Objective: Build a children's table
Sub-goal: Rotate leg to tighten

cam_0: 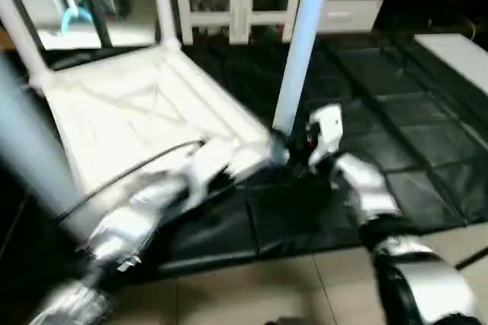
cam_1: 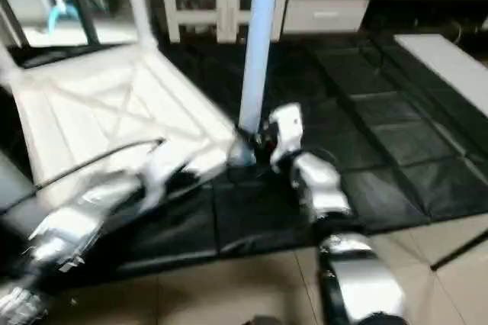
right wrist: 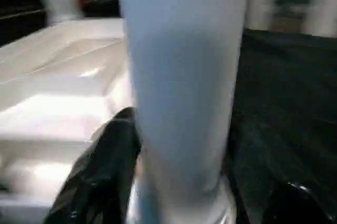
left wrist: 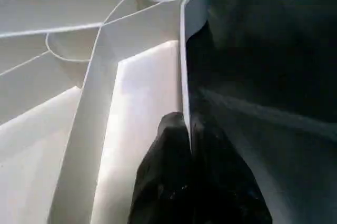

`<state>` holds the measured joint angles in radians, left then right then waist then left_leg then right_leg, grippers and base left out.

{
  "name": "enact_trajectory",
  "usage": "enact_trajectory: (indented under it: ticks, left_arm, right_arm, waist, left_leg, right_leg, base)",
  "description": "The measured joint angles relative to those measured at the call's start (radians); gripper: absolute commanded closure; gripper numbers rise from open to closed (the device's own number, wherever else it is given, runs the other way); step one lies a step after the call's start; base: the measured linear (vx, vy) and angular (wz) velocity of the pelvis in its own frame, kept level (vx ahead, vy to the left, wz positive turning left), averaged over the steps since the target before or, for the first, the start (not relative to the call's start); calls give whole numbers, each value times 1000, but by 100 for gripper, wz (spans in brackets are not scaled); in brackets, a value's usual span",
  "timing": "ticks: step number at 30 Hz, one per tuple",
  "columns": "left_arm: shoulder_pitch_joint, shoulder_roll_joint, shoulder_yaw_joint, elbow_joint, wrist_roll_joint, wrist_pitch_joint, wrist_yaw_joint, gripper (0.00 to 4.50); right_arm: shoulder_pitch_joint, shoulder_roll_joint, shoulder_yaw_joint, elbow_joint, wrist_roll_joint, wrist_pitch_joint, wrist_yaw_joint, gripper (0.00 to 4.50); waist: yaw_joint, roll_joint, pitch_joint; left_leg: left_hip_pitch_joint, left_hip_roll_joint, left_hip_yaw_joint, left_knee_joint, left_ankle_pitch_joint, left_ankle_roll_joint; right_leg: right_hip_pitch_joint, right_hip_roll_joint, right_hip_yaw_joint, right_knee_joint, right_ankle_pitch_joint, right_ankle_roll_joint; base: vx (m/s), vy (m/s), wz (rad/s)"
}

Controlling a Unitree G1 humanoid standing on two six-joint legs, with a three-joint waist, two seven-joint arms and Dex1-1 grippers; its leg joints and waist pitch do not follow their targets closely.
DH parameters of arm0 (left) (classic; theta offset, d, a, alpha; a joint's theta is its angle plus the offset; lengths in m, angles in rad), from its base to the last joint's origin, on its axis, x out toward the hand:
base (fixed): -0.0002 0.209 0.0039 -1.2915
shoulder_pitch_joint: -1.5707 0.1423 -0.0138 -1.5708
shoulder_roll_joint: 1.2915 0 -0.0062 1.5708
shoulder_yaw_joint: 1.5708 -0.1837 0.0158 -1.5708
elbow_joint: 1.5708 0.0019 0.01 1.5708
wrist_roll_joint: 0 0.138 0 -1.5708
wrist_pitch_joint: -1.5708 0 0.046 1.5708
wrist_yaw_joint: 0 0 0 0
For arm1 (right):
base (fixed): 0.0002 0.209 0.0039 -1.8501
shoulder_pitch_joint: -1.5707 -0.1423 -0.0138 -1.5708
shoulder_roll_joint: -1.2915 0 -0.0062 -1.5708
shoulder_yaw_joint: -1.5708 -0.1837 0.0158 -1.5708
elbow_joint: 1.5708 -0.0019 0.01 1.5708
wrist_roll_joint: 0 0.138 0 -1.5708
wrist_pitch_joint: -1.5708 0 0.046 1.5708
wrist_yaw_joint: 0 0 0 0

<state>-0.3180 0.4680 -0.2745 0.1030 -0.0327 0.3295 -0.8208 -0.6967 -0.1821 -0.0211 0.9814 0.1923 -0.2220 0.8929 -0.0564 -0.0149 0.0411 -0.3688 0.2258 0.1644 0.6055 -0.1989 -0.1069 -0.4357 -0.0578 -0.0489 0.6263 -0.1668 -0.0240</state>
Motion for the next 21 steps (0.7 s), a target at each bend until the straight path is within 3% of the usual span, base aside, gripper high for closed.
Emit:
enact_trajectory:
  ticks: [4,7,11,21]
  left_arm:
    - [34,35,2,-48,-17,-12,-51,450]
    - [39,43,1,-61,-20,-12,-68,450]
    - [41,41,0,-68,-15,-12,-66,450]
    - [37,28,3,-71,-9,16,-34,450]
  right_arm:
    - [5,-45,14,-33,6,31,145,150]
    - [5,-64,10,-37,21,49,216,150]
    - [5,-68,7,-35,41,61,246,190]
    - [5,-44,5,-34,38,75,187,255]
  waist:
    - [9,-1,0]
    - [17,-8,3]
    - [30,-12,5]
    - [30,-14,6]
  left_leg:
    - [0,0,1,2,0,0]
    - [0,0,3,2,0,0]
    - [1,0,5,1,0,0]
    - [2,0,5,1,0,0]
  right_leg:
    - [-2,0,1,-2,0,-1]
    - [-2,-1,2,-2,0,0]
    - [-2,-1,3,-1,0,1]
    - [-1,0,5,1,-2,3]
  base:
    - [0,0,0]
    - [0,0,0]
    - [0,0,0]
    - [0,0,0]
